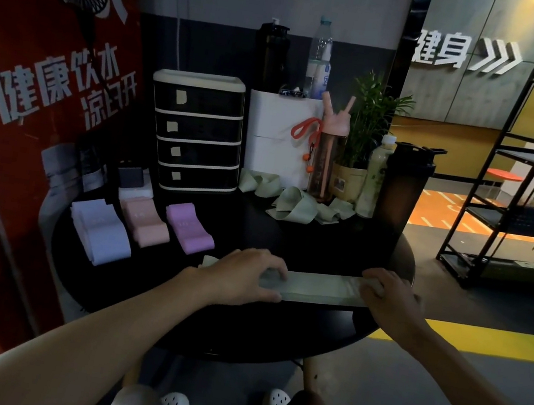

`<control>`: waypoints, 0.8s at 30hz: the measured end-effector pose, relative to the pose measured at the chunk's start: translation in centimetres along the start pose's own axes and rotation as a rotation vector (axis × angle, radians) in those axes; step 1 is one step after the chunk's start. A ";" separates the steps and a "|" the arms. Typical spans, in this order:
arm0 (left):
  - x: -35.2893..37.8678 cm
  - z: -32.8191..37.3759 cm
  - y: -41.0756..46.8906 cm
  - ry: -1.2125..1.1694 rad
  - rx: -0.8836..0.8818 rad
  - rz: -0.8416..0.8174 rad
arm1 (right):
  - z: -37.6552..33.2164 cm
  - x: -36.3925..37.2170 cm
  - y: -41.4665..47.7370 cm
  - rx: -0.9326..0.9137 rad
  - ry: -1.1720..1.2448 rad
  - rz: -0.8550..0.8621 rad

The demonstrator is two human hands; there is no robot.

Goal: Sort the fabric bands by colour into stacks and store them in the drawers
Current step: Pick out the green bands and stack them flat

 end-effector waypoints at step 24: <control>2.4 -3.6 6.3 0.175 -0.259 0.117 | -7.9 3.1 13.7 -0.090 -0.096 -0.082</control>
Point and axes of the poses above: each hand's wrist, its own y-axis towards the middle knuckle, its own x-axis out of the palm, z = x × y, the point moved 5 cm from there along y, towards the middle knuckle, and after that the axes turned 8 degrees about x, right-handed, at the moved point
